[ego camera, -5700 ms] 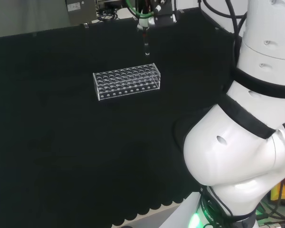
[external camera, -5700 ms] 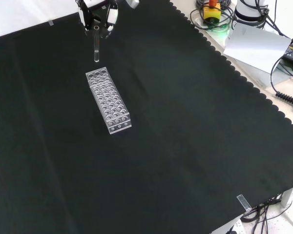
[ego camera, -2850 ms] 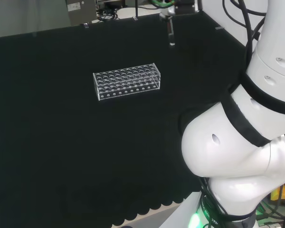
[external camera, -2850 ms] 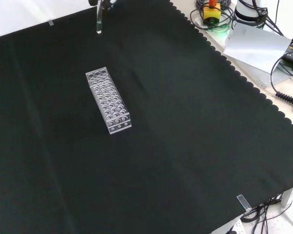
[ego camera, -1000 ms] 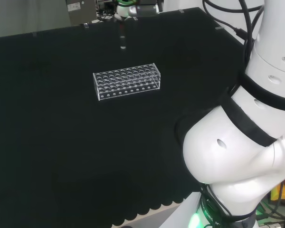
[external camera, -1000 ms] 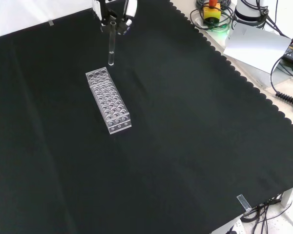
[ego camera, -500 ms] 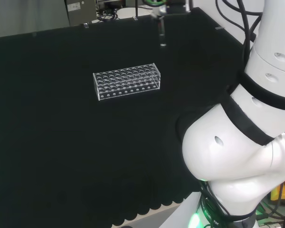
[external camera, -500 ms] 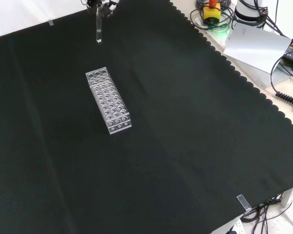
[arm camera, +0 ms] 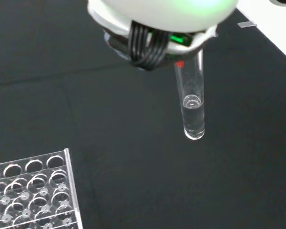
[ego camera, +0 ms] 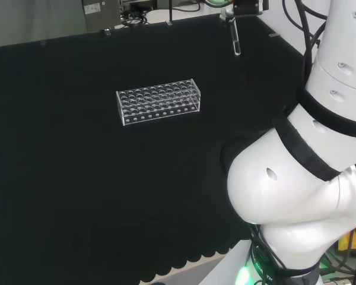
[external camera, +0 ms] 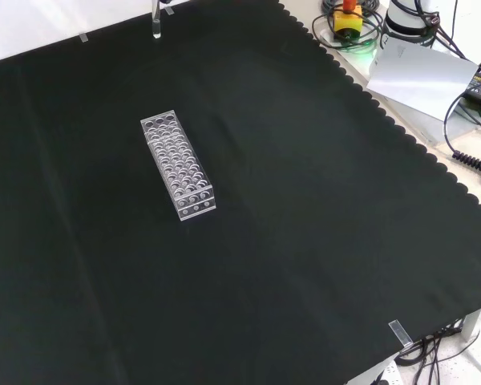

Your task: Shake the test tube.

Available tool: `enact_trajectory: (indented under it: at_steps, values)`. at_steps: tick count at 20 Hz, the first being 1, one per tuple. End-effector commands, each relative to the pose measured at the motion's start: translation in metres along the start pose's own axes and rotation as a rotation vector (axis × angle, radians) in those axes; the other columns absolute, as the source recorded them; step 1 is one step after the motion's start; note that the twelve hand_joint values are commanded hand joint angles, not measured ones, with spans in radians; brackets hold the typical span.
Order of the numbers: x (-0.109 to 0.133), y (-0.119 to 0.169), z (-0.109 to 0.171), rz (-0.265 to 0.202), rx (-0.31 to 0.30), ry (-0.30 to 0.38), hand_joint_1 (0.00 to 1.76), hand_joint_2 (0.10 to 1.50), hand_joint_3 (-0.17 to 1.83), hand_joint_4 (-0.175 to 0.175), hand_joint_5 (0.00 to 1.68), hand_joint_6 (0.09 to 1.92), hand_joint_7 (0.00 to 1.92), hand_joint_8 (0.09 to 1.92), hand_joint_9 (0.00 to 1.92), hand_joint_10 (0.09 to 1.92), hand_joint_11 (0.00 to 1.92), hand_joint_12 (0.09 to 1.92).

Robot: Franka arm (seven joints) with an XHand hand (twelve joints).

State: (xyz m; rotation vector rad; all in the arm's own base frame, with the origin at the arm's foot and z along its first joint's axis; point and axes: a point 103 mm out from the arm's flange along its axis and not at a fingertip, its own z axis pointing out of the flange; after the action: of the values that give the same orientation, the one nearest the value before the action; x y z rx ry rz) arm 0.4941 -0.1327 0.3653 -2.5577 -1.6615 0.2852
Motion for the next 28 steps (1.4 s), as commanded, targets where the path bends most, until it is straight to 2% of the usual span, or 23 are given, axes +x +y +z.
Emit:
enact_trajectory:
  at_steps: [1,4,10,14,16,19,22,28]
  values:
    - [0.034,-0.005,0.003,-0.068,0.009,0.024,1.33,0.70,0.54,-0.175,1.43,0.09,1.40,0.67,1.60,0.60,1.30,0.86]
    - [0.068,-0.009,0.003,-0.138,0.011,0.044,1.33,0.70,0.54,-0.175,1.43,0.09,1.40,0.67,1.60,0.60,1.30,0.86]
    - [0.152,-0.027,-0.006,-0.303,0.001,0.098,1.33,0.70,0.54,-0.175,1.43,0.09,1.40,0.67,1.60,0.60,1.30,0.86]
    - [0.186,-0.040,-0.013,-0.388,0.000,0.142,1.33,0.70,0.54,-0.175,1.43,0.09,1.40,0.67,1.60,0.60,1.30,0.86]
    - [0.196,-0.045,-0.016,-0.417,-0.005,0.148,1.33,0.70,0.54,-0.175,1.43,0.09,1.40,0.67,1.60,0.61,1.30,0.86]
    - [0.199,-0.046,-0.019,-0.422,-0.007,0.160,1.33,0.70,0.54,-0.175,1.43,0.09,1.40,0.67,1.60,0.61,1.30,0.86]
    - [0.192,-0.043,-0.019,-0.409,-0.009,0.155,1.33,0.70,0.54,-0.175,1.43,0.09,1.40,0.67,1.60,0.61,1.30,0.86]
    - [0.160,-0.031,-0.013,-0.334,-0.003,0.128,1.33,0.69,0.54,-0.175,1.43,0.09,1.40,0.67,1.60,0.61,1.30,0.86]
